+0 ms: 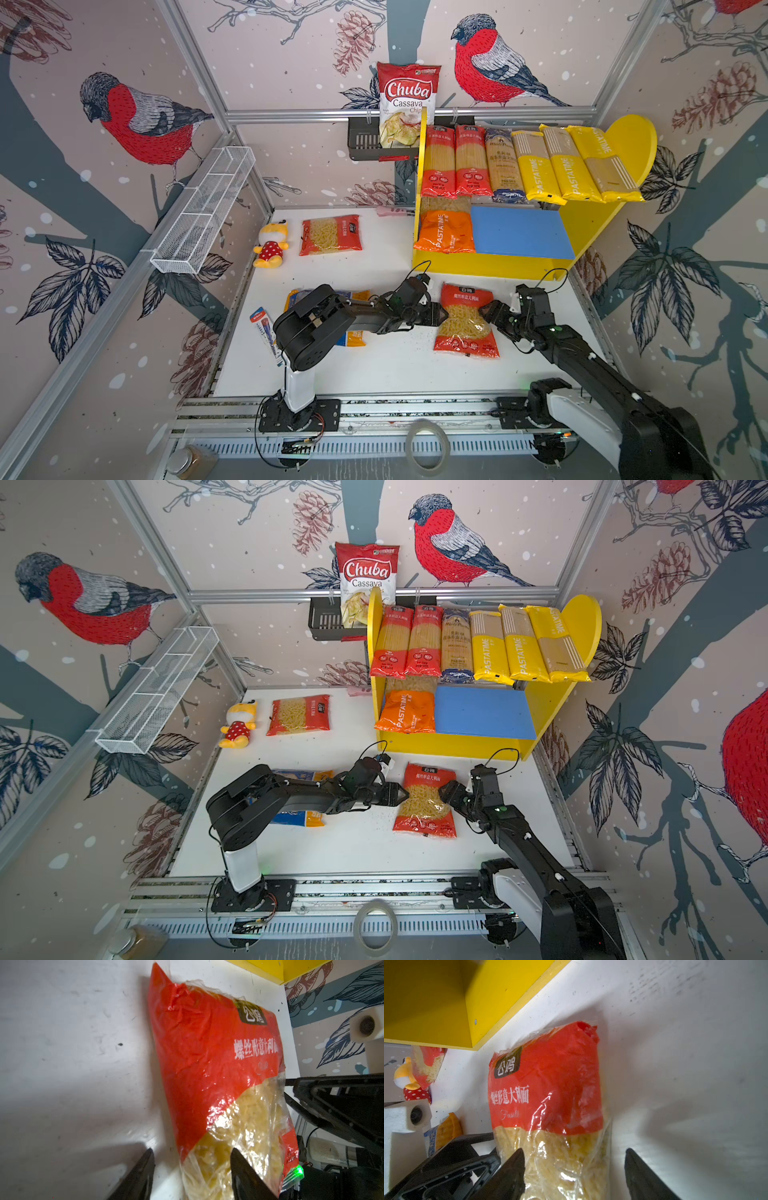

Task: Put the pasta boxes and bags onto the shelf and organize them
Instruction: 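Grasp the fusilli bag's ends with the left and right grippers, then lift the red fusilli bag with both grippers and carry it to the blue shelf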

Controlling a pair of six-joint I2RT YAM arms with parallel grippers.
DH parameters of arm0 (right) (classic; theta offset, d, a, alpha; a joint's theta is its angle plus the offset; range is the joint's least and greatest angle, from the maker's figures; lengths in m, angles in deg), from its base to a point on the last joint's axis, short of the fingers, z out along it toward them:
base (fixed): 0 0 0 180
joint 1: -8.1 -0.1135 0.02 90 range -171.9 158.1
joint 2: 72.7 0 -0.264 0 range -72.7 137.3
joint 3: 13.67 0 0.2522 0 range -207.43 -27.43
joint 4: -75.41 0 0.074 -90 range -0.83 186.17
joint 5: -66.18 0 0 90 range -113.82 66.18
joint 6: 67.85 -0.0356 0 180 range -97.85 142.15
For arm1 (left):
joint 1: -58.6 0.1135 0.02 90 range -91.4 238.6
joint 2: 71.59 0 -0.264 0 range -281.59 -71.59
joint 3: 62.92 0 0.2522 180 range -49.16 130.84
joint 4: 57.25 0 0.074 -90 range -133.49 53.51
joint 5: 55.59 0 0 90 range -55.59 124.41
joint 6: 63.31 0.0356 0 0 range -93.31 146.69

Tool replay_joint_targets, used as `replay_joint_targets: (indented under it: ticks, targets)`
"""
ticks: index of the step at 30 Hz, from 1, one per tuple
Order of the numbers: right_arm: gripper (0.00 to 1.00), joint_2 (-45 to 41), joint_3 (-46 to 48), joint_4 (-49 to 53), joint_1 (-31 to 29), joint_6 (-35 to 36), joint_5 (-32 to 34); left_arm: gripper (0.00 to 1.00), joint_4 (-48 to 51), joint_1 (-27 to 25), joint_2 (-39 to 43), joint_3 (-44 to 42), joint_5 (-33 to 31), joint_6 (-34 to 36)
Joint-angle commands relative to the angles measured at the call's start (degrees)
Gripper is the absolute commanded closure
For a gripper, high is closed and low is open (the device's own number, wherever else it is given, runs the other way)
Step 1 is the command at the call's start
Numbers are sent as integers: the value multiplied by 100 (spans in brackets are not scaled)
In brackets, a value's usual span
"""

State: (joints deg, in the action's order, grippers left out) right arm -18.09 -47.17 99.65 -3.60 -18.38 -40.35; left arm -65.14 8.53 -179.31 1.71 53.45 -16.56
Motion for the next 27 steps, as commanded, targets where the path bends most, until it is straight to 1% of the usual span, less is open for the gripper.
replay_joint_targets:
  ticks: [1,6,9,13,18,21,24,27]
  targets:
    - [26,98,66,-367,-31,-73,-149,43,-330,-29,-89,93,68,-91]
    - [29,387,160,-698,-143,-130,-224,45,-207,-168,-314,318,163,34]
    - [37,488,181,-800,-174,-130,-270,50,-364,-170,-364,286,254,-43]
    - [54,476,208,-820,-183,-113,-303,69,-580,-192,-277,263,329,-67]
    - [69,168,217,-781,-201,-226,-340,85,-629,-265,-86,301,393,-11]
    - [75,-30,146,-614,-208,-236,-232,88,-508,-276,50,318,362,126]
    - [78,-173,79,-455,-201,-236,-179,91,-260,-276,221,369,249,349]
    - [82,-294,26,-348,-209,-268,-179,94,-161,-306,367,447,269,510]
